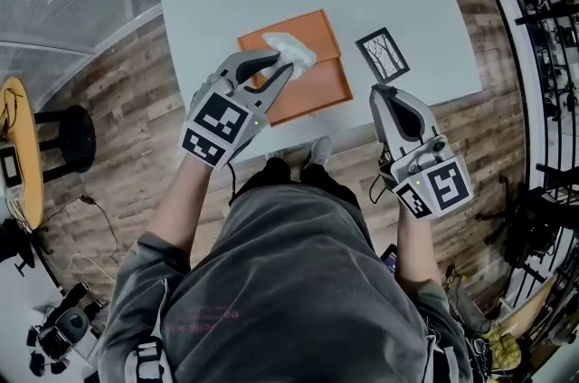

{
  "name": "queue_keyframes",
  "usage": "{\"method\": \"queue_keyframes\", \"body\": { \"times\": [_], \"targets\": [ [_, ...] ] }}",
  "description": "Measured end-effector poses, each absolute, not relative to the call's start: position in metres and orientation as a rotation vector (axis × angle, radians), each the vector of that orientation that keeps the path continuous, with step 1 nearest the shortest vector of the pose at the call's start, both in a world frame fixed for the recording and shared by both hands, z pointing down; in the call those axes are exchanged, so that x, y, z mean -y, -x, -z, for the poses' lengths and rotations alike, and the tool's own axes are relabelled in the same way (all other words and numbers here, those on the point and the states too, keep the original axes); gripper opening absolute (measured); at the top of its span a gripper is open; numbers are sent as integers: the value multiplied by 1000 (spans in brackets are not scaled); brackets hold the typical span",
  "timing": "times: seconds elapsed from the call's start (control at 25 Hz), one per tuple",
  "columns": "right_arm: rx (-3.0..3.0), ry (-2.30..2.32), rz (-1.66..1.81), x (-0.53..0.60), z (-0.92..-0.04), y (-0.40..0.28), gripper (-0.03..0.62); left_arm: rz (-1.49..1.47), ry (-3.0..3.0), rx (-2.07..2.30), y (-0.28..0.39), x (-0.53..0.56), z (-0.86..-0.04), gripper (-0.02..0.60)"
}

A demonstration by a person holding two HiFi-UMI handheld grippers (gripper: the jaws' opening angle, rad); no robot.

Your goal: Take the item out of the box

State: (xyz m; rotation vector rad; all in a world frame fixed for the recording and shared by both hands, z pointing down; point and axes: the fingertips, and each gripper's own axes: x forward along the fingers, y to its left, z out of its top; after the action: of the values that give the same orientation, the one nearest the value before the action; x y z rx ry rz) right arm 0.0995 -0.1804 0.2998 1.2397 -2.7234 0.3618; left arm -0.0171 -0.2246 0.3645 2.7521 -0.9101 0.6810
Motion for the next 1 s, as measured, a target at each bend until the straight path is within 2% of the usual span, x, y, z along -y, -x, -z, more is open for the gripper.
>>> {"method": "queue_keyframes", "body": {
  "times": [0.56,1.0],
  "targets": [
    [2711,-1281,-207,186,-264,-90,2,-402,-2828,944,27,217,-315,78],
    [2694,-1285,-168,188,-256,-83,2,-352,-2841,968,44,225,-305,78]
  ]
}}
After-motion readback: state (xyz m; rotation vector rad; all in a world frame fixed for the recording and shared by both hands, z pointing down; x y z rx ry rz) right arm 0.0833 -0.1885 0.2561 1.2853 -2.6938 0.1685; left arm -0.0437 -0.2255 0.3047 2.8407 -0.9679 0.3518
